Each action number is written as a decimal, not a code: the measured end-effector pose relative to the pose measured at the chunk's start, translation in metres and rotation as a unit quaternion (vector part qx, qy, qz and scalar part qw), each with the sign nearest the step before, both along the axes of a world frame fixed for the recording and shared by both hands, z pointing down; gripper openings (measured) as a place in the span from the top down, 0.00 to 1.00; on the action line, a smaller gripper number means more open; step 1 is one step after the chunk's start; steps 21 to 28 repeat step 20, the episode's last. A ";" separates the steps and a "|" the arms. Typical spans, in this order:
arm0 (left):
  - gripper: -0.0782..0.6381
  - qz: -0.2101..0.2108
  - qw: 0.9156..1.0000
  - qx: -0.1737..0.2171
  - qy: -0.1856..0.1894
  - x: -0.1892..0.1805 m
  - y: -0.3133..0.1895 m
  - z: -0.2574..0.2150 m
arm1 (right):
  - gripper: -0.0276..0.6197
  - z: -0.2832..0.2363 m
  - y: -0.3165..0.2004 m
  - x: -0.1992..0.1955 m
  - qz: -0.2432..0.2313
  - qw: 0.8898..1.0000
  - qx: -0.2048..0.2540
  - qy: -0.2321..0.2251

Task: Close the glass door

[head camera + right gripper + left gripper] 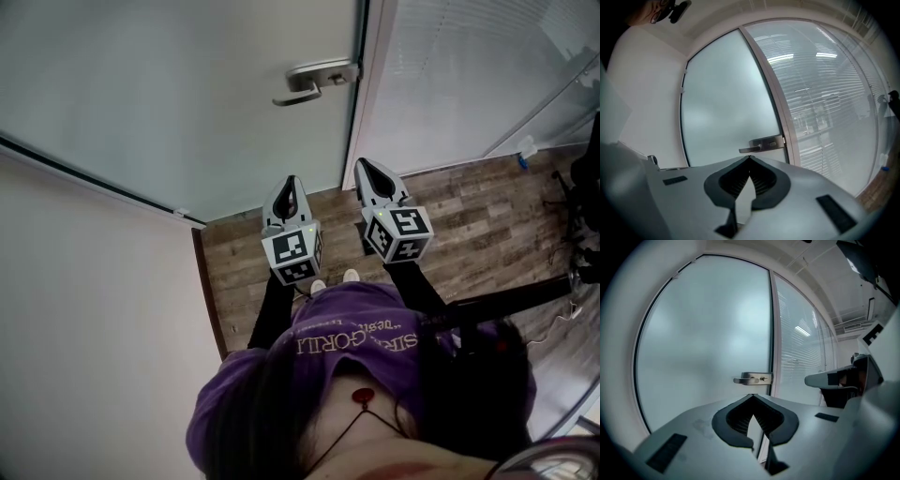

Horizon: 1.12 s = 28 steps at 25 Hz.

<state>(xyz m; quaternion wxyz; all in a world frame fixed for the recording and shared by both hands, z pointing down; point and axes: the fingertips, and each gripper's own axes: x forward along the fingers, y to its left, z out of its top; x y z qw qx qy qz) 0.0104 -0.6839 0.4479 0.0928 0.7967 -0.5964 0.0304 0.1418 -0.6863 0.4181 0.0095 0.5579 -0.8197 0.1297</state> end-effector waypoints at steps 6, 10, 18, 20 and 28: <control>0.89 -0.019 0.999 0.029 -0.005 -0.010 0.000 -0.012 | 0.98 0.002 0.000 -0.003 -0.001 1.000 -0.005 0.007; 0.89 -0.015 1.000 0.028 -0.001 -0.008 -0.001 -0.010 | 0.98 0.001 -0.001 -0.003 0.000 1.000 -0.003 0.009; 0.89 -0.006 1.000 0.025 -0.009 -0.003 0.001 -0.009 | 0.98 0.000 0.002 -0.002 0.001 1.000 -0.002 0.009; 0.89 -0.008 0.999 0.028 -0.016 -0.004 -0.001 -0.007 | 0.98 -0.001 0.002 -0.002 0.000 1.000 -0.002 0.008; 0.89 -0.008 0.999 0.028 -0.016 -0.004 -0.001 -0.007 | 0.98 -0.001 0.002 -0.002 0.000 1.000 -0.002 0.008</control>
